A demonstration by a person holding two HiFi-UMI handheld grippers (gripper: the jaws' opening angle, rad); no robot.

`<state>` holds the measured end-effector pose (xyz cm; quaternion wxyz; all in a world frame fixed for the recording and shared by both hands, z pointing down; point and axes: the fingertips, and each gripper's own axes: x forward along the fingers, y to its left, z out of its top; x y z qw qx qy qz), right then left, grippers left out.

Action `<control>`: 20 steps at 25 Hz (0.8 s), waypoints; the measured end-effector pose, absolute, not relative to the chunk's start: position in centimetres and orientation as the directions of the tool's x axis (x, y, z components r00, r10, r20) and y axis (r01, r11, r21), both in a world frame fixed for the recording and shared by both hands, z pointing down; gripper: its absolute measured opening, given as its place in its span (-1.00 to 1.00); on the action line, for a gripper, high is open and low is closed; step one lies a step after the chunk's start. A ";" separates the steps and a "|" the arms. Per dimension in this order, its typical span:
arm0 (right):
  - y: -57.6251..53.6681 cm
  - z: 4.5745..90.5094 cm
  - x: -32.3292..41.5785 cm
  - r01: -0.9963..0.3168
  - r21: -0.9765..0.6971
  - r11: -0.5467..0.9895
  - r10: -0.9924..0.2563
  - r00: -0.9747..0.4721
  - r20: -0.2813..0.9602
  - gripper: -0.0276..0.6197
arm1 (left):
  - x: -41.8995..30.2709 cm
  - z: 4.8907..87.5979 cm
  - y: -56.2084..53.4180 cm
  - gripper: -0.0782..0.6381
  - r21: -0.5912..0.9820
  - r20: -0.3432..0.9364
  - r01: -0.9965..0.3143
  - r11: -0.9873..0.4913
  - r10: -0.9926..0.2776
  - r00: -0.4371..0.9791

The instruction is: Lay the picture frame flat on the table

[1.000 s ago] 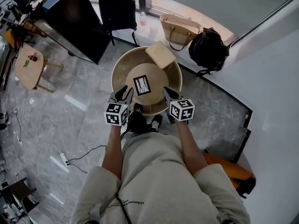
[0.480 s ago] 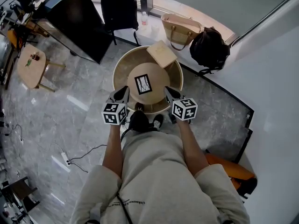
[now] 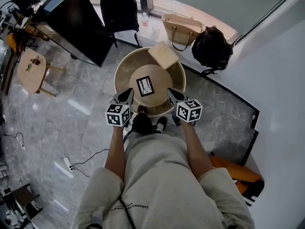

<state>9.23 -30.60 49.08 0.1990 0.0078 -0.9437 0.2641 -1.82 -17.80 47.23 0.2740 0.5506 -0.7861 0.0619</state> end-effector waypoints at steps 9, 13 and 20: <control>-30.3 48.4 8.3 -0.092 -0.541 0.836 0.110 -0.938 0.329 -0.81 | -2.3 47.5 -17.7 -0.72 0.209 0.506 -0.899 0.386 -0.829 -0.238; -30.7 48.3 7.9 -0.108 -0.528 0.842 0.092 -0.936 0.339 -0.82 | -2.5 47.4 -17.7 -0.72 0.208 0.511 -0.901 0.381 -0.828 -0.232; -31.0 49.1 7.9 -0.147 -0.459 0.876 0.054 -0.916 0.397 -0.82 | -2.6 47.4 -17.5 -0.72 0.206 0.518 -0.901 0.381 -0.824 -0.230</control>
